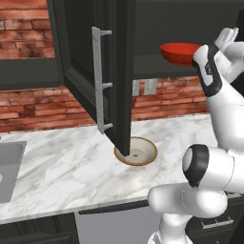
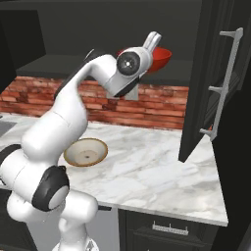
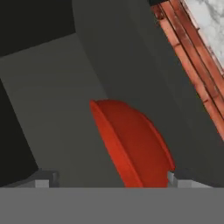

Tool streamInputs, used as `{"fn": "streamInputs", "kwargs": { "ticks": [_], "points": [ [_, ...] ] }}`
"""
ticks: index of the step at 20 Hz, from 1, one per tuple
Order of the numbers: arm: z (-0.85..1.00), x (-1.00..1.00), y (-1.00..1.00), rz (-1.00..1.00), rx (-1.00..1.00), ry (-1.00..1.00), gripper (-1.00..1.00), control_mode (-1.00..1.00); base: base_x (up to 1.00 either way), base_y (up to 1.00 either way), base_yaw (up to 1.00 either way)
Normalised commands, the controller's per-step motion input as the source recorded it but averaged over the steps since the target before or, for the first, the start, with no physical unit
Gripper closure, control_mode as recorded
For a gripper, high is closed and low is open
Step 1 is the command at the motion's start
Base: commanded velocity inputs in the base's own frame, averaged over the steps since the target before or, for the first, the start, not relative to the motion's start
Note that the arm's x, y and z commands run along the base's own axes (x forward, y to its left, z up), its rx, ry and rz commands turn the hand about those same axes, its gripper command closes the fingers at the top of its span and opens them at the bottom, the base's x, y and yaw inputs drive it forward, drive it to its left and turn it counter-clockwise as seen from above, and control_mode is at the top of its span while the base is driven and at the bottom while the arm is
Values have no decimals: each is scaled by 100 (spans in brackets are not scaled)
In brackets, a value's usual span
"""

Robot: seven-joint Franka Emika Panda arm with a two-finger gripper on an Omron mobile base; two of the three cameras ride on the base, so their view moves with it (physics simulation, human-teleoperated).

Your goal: Open the cabinet. Pick the bowls from the counter and place them in the cabinet. Then close the cabinet.

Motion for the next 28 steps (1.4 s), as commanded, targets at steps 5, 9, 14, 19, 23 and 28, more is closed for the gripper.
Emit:
{"fn": "streamInputs", "kwargs": {
  "ticks": [5, 9, 14, 19, 23, 28],
  "points": [
    [3, -100, -1, 0, 3, -16, -100, -100, 0, 0, 0],
    [-5, -99, 0, 7, -1, 0, -100, -100, 0, 0, 0],
    [-10, -92, 7, 23, -15, 11, -100, -100, 0, 0, 0],
    [-3, -83, 40, 35, -27, 28, -100, -100, 0, 0, 0],
    [-20, -82, 43, 43, -26, 23, -100, -100, 0, 0, 0],
    [-45, -60, 31, 32, -20, 5, -100, -100, 0, 0, 0]
  ]
}}
